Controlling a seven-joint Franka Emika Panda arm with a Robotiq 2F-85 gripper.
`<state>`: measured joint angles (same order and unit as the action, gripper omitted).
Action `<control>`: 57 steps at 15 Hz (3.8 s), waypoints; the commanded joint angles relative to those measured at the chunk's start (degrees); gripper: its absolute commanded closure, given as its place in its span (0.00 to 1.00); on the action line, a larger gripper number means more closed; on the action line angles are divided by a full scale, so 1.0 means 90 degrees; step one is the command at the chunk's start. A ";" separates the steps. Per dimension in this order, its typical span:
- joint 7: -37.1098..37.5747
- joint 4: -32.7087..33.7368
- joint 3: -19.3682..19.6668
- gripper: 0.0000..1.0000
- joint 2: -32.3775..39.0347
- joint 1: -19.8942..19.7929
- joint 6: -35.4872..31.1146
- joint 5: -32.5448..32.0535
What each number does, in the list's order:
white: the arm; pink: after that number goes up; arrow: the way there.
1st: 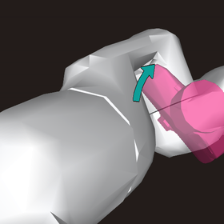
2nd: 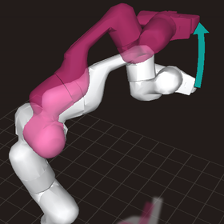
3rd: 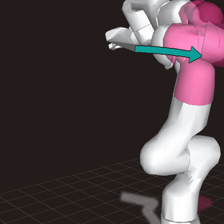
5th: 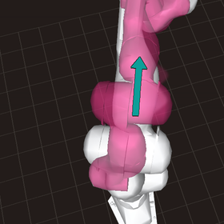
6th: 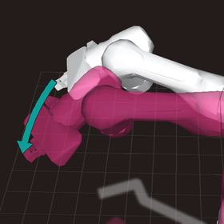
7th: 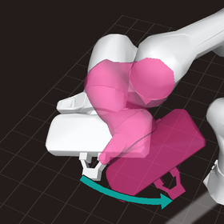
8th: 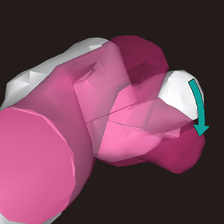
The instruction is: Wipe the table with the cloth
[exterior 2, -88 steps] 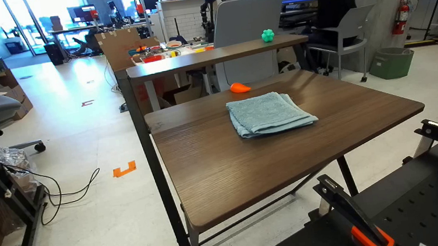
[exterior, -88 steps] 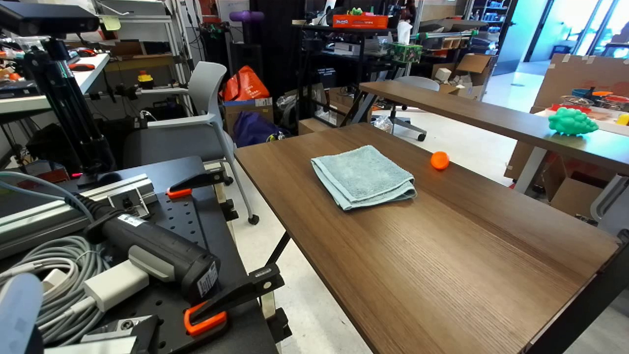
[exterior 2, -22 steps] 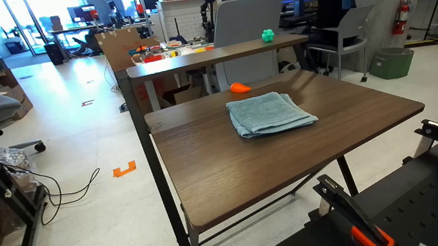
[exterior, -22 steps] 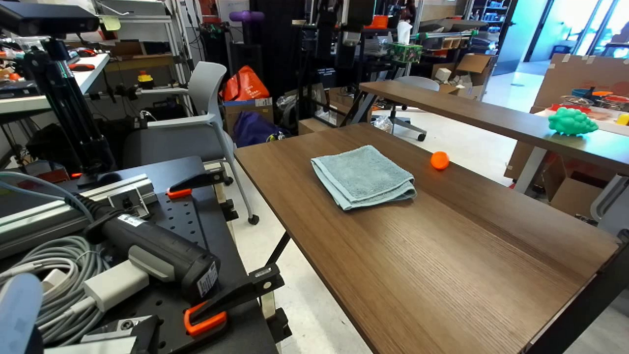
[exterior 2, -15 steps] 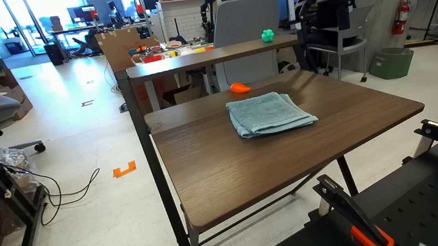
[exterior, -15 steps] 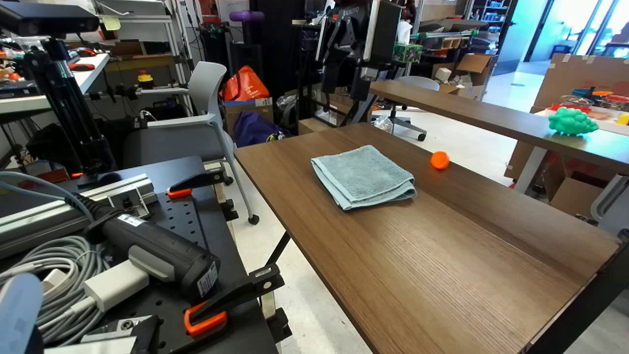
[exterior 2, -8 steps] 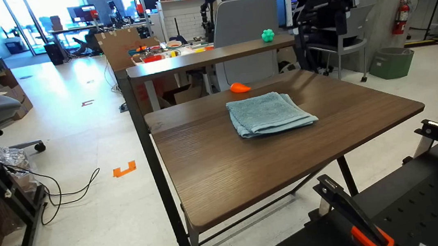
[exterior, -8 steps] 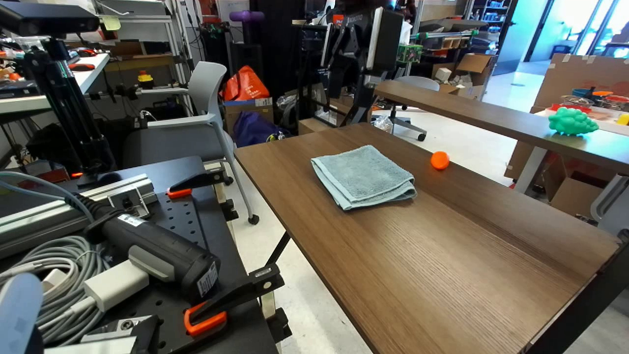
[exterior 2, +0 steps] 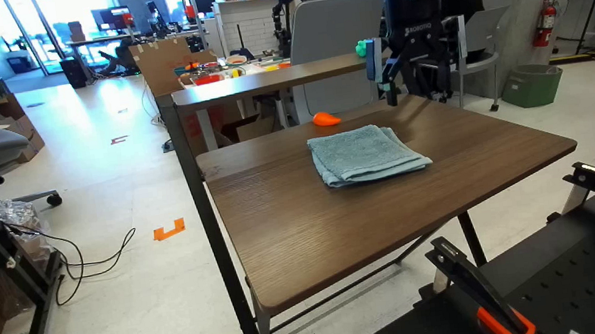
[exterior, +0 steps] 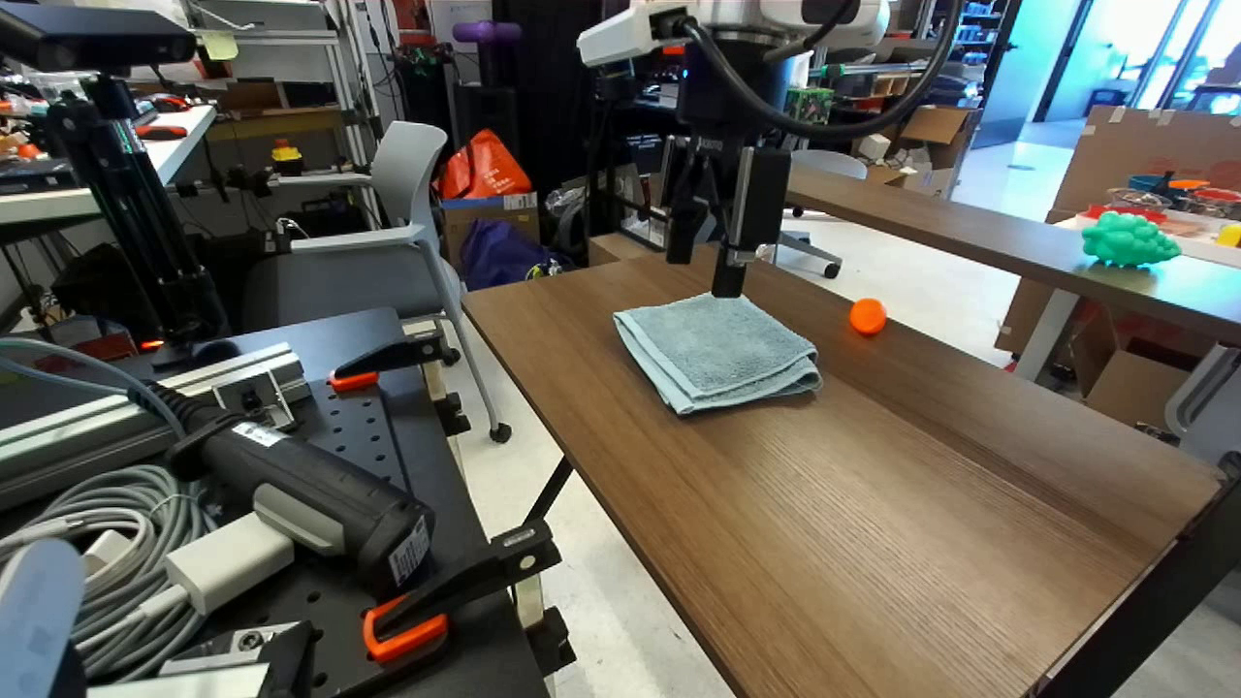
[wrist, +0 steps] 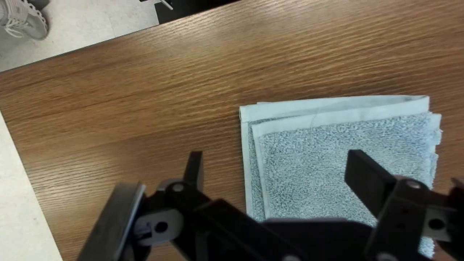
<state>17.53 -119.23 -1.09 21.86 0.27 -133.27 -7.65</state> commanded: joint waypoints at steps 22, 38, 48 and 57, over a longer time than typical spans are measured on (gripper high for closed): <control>0.0888 0.0938 0.0453 0.00 0.1997 0.0858 -0.2043 0.0420; 0.0449 0.1597 0.0316 0.00 0.2506 0.1166 -0.0956 0.0766; 0.1162 0.2456 0.0578 0.00 0.3180 0.2770 -0.0295 -0.0520; 0.1024 0.3596 0.0517 0.00 0.3386 0.1360 -0.0082 0.0710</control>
<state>28.26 -90.47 4.57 50.60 16.22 -135.87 -4.62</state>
